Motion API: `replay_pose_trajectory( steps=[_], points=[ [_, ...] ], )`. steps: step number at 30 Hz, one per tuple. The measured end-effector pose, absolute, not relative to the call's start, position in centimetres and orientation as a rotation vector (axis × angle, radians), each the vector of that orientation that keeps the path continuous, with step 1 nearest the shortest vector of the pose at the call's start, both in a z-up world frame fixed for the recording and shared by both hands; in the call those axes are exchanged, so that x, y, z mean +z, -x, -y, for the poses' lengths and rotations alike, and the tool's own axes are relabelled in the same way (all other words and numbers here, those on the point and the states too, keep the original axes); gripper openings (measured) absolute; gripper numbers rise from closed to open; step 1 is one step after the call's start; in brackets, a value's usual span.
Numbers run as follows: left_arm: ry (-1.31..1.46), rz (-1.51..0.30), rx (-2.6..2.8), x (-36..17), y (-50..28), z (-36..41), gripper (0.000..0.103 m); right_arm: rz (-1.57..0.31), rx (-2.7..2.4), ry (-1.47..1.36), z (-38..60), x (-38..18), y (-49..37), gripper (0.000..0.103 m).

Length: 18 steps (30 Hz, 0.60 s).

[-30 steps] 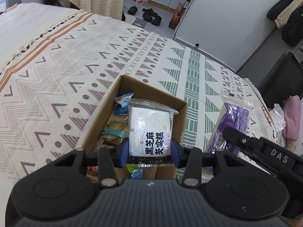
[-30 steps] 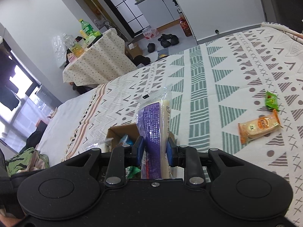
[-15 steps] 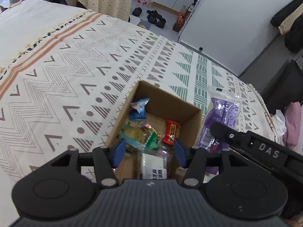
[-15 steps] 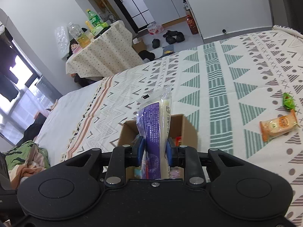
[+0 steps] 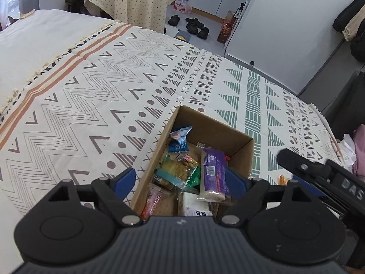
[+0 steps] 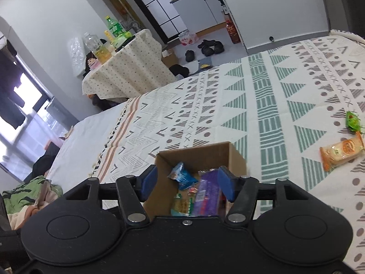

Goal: Organize snacks
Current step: 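Lower the purple wafer into the box and open the right gripper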

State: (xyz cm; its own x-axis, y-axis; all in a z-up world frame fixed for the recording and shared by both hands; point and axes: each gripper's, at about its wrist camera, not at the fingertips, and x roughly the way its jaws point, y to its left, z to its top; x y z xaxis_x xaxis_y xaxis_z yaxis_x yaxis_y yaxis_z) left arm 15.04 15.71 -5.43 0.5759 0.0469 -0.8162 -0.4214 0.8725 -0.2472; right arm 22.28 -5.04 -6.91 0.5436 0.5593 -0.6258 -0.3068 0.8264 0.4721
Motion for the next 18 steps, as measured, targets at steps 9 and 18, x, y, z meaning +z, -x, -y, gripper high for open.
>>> replay_pose_trajectory(
  steps=[9,18],
  points=[
    [0.439,-0.916,0.281,-4.9,-15.4,-13.7,0.103,-0.794,0.485,-0.281,8.2,-6.1,-21.5,0.092],
    [0.422,-0.892,0.249,-4.2,-16.0,-10.7,0.103,-0.741,0.419,-0.263,11.9,-5.6,-21.2,0.103]
  ],
)
